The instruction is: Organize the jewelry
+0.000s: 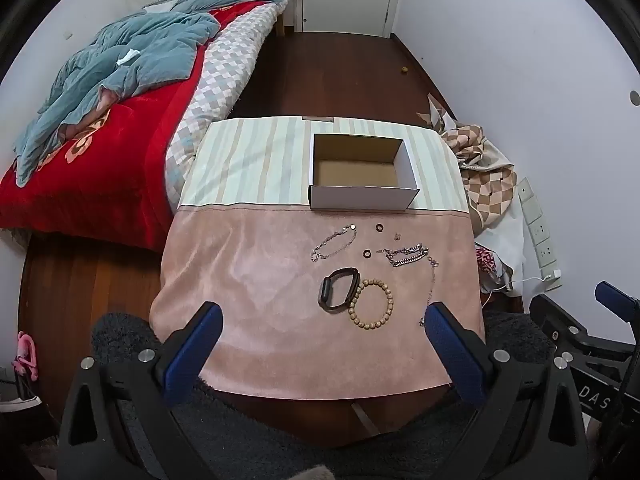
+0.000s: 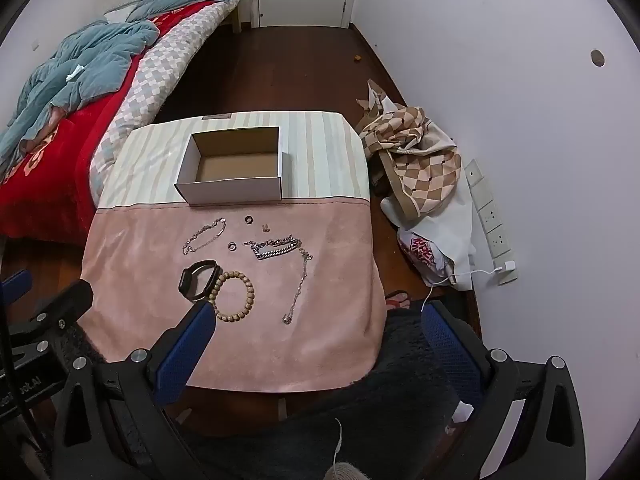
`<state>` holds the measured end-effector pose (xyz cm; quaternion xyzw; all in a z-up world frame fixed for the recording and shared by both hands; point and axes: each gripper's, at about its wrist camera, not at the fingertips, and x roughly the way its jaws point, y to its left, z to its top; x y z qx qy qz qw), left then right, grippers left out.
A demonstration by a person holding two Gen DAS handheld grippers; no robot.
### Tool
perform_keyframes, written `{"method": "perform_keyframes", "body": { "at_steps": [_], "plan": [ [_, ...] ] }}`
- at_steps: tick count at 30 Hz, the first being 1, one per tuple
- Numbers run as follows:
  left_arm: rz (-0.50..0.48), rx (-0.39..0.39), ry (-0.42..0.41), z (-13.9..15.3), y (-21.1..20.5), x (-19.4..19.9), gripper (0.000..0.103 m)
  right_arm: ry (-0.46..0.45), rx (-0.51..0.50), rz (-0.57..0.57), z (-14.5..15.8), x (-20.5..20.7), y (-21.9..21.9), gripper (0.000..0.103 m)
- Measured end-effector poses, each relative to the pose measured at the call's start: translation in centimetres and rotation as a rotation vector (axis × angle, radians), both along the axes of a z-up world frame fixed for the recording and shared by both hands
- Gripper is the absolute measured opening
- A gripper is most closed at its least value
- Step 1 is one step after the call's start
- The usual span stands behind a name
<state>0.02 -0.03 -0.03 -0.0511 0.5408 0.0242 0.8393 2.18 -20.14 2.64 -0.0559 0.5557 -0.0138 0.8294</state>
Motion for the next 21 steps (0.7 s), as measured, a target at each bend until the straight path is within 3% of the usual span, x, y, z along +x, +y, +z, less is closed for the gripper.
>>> {"method": "perform_keyframes", "body": {
  "at_steps": [21],
  "plan": [
    [0.002, 0.016, 0.001, -0.4, 0.4, -0.9, 0.103, -0.018, -0.013, 0.001, 0.7, -0.4, 0.2, 0.103]
  ]
}}
